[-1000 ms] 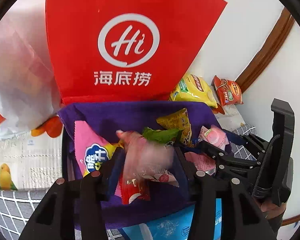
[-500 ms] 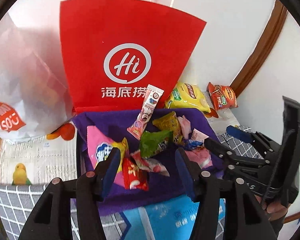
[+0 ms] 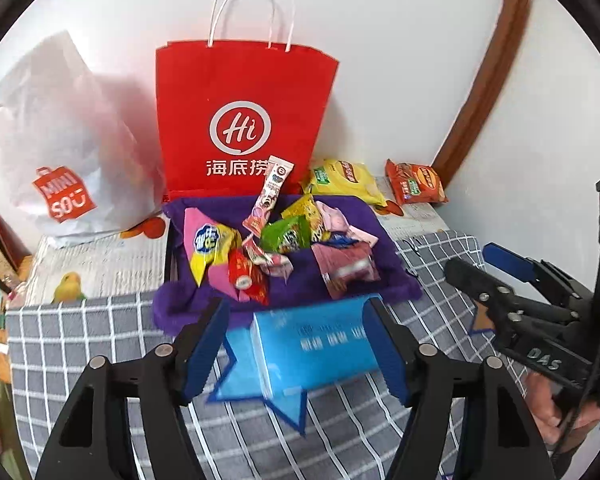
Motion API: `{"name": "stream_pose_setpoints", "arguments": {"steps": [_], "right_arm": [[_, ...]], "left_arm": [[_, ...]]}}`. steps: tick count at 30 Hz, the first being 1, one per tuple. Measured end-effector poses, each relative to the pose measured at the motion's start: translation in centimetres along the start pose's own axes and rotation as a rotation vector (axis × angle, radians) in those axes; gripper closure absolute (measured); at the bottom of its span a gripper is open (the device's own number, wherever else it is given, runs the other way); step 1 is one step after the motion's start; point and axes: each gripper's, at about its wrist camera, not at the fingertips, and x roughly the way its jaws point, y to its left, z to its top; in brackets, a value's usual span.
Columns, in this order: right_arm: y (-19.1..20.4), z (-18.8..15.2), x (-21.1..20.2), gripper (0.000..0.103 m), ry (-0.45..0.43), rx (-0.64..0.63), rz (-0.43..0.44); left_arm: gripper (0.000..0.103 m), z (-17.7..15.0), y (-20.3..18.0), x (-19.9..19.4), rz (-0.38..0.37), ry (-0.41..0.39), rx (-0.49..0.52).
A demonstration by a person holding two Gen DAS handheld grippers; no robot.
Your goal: Organize snacks
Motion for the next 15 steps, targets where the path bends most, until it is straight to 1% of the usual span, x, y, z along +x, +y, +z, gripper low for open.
{"name": "stream_pose_setpoints", "arguments": {"steps": [2,5,7,10,12,15], "right_arm": [[-0.2,-0.9,-1.7,0.031,-0.008,0.005,0.01],[-0.5,-2.6,-5.1,0.029,-0.035,0.015,-0.008],[-0.6,-3.8,-6.8,0.019,-0.047,0.017,-0.032],[-0.7,-5.6,-9.2,0.01,-0.081,0.013,-0.055],[-1.0,-6.7,-10.4,0.004,-0.098,0.018,-0.059],[-1.5,-8.3,-11.9,0.001,-0.123,0.037,-0.053]], "left_arm": [[0.03,-1.3,-0.8,-1.5,0.015,-0.015,0.008],[0.024,-3.0,-1.5,-3.4,0.021,-0.038,0.003],[0.02,-4.2,-1.9,-4.6,0.035,-0.052,-0.001],[0.016,-6.0,-2.9,-6.1,0.074,-0.074,0.007],[0.015,-6.9,-3.5,-6.7,0.096,-0.084,0.016],[0.015,-8.4,-4.3,-7.7,0.126,-0.099,0.024]]}}
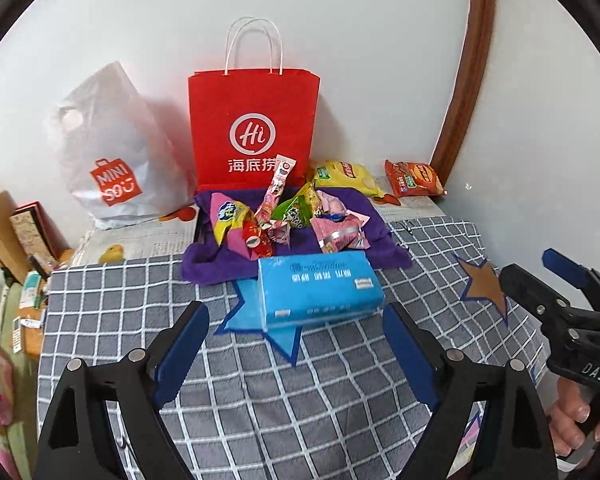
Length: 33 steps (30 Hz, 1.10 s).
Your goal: Organize snacks
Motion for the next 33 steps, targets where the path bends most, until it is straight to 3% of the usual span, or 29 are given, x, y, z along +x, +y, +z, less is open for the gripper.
{"name": "stream_pose_setpoints", "arguments": {"steps": [15,33], "right_arm": [[-0.4,-5.0,-6.2,0.0,-0.039,-0.002,-0.014],[0.0,-5.6,-7.7,0.0,-0.06,-0.01,-0.029]], "left_arm": [[0.015,-4.3,-2.0,-4.6,0.029,-0.044,0.009],[0.015,-4.9,-1.8,-6.1,0.028,-0.071,-0.004]]}}
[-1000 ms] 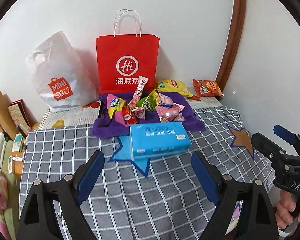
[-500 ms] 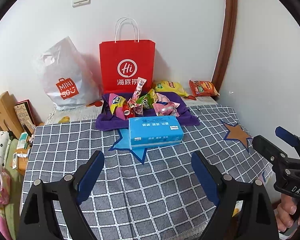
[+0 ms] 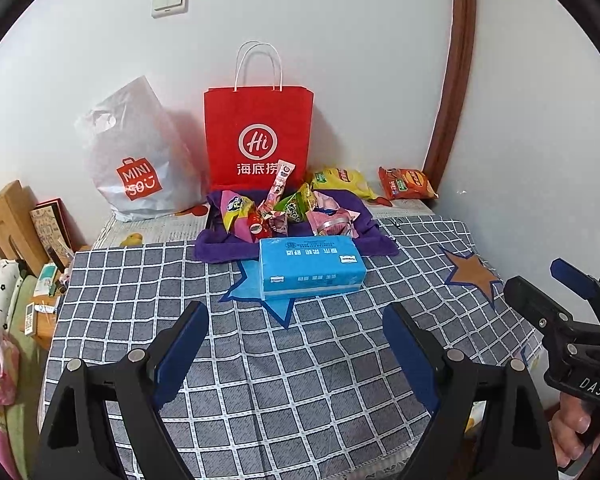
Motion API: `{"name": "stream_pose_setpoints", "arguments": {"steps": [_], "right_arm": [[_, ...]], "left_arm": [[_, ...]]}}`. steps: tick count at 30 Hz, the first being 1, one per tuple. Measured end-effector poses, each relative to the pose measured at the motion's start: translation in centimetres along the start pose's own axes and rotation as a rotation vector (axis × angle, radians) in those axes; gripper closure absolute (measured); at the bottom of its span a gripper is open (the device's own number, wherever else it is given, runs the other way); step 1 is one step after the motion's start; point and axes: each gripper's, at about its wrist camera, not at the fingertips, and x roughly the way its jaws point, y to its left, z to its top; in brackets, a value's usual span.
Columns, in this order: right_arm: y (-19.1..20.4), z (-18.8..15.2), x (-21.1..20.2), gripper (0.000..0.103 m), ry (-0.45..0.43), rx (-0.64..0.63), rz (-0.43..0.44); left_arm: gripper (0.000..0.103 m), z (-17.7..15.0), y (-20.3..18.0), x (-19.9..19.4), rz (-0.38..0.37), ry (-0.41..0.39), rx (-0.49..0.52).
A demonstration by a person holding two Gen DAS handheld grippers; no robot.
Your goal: Organize snacks
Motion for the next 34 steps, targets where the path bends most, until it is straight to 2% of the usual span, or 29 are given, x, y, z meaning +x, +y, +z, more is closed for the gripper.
{"name": "stream_pose_setpoints", "arguments": {"steps": [34], "right_arm": [[0.52,0.3,-0.06,0.0,-0.001,-0.008,-0.004]], "left_arm": [[0.013,-0.06,0.52,-0.04,0.009,-0.009,-0.013]]}}
